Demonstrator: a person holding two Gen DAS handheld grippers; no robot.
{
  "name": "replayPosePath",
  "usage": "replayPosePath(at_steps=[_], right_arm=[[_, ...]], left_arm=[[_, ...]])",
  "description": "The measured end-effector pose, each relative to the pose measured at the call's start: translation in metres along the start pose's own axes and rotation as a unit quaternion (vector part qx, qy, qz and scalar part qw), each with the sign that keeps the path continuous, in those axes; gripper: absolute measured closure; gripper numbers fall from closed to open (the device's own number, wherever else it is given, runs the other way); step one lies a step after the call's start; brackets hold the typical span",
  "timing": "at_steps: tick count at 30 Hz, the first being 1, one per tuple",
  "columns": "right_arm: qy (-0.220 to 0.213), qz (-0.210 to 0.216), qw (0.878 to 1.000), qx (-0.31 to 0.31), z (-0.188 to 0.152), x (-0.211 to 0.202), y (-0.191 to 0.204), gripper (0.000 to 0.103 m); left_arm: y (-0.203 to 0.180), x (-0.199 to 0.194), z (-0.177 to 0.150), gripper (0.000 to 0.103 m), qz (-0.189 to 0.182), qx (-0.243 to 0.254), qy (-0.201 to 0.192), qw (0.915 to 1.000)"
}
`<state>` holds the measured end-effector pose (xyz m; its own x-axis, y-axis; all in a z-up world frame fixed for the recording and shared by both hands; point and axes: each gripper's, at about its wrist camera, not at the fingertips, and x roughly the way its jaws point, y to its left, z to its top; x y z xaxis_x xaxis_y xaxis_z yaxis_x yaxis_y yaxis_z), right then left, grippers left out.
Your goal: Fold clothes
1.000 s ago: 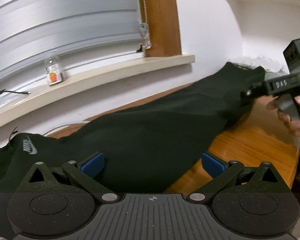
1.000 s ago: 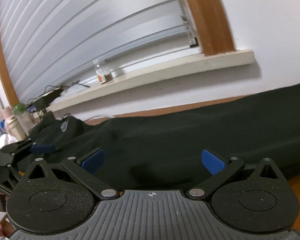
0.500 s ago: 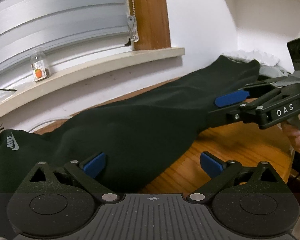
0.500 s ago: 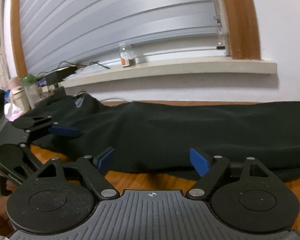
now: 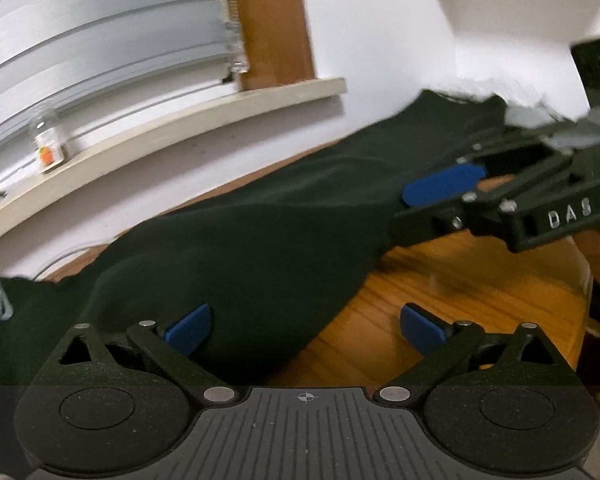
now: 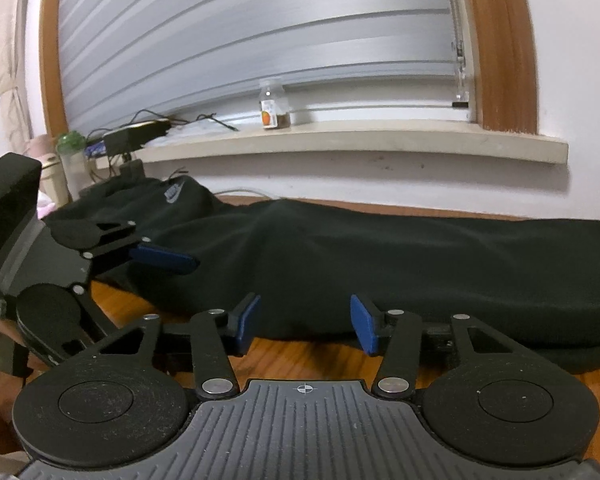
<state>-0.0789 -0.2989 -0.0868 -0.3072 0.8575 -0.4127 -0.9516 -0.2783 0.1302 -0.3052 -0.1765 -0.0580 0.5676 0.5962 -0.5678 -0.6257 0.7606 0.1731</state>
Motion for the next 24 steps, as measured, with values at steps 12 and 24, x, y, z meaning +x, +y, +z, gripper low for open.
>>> replayPosePath(at_steps=[12,24], right_arm=[[-0.002,-0.008,1.000,-0.013,-0.002,-0.010,-0.006,0.053],[0.057,0.013,0.996,-0.068,0.013,0.034,-0.001,0.055]], left_arm=[[-0.006,0.014,0.016,0.085,0.039,0.068,-0.007,0.9969],[0.015,-0.004,0.056,0.095,0.021,0.047,-0.041,0.9978]])
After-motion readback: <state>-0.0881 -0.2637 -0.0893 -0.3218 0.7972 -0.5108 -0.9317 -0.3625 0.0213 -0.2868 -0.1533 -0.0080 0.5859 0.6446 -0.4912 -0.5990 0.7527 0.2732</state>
